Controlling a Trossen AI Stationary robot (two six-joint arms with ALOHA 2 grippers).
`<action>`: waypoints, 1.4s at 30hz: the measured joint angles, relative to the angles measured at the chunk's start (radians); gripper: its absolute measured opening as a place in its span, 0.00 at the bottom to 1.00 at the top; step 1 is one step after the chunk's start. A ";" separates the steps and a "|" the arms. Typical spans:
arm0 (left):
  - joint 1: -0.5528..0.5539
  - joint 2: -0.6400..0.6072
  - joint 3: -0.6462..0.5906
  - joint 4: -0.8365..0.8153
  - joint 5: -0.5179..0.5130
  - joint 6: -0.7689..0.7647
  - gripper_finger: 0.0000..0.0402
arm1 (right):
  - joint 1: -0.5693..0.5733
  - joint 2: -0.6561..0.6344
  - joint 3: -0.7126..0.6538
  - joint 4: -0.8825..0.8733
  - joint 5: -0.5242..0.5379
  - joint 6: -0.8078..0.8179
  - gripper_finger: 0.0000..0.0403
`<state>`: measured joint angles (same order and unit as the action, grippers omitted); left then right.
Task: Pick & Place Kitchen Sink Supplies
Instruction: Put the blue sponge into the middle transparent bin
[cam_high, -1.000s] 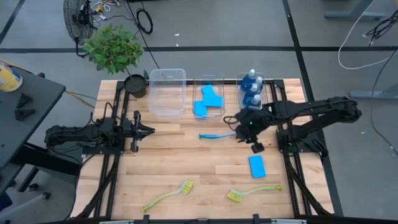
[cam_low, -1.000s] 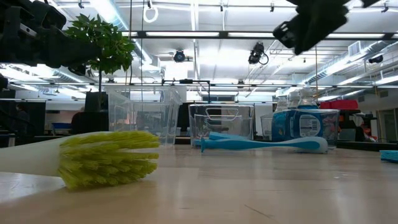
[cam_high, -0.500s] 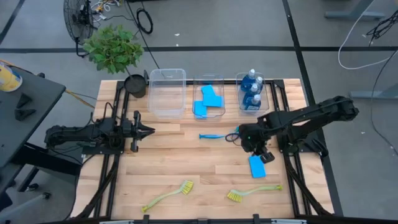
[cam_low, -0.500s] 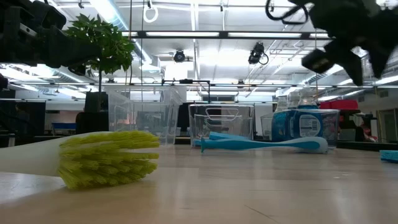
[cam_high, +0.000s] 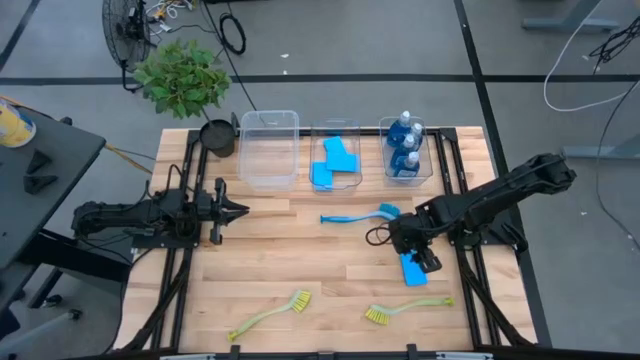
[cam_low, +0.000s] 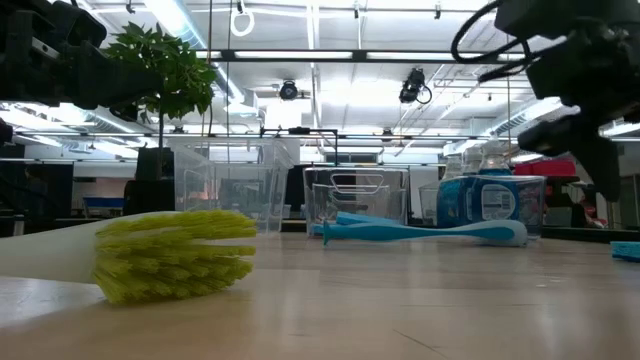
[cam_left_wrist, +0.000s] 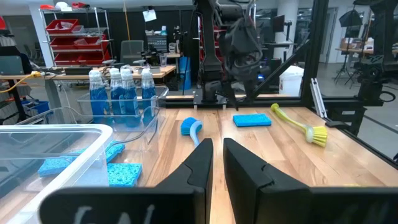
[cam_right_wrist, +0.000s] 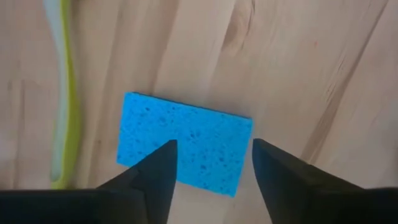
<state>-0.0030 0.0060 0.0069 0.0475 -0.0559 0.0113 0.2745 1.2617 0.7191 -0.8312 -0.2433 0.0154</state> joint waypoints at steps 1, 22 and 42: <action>0.000 0.000 0.000 0.000 0.000 0.000 0.11 | 0.000 0.000 -0.006 0.007 0.000 0.008 0.53; 0.000 0.000 0.000 0.000 0.000 0.000 0.11 | -0.032 0.000 -0.106 0.135 0.025 0.158 0.56; 0.000 0.000 0.000 0.000 0.000 0.000 0.11 | -0.035 0.084 -0.107 0.181 0.007 0.152 0.55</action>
<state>-0.0032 0.0059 0.0069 0.0473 -0.0559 0.0113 0.2390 1.3460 0.6121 -0.6502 -0.2367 0.1673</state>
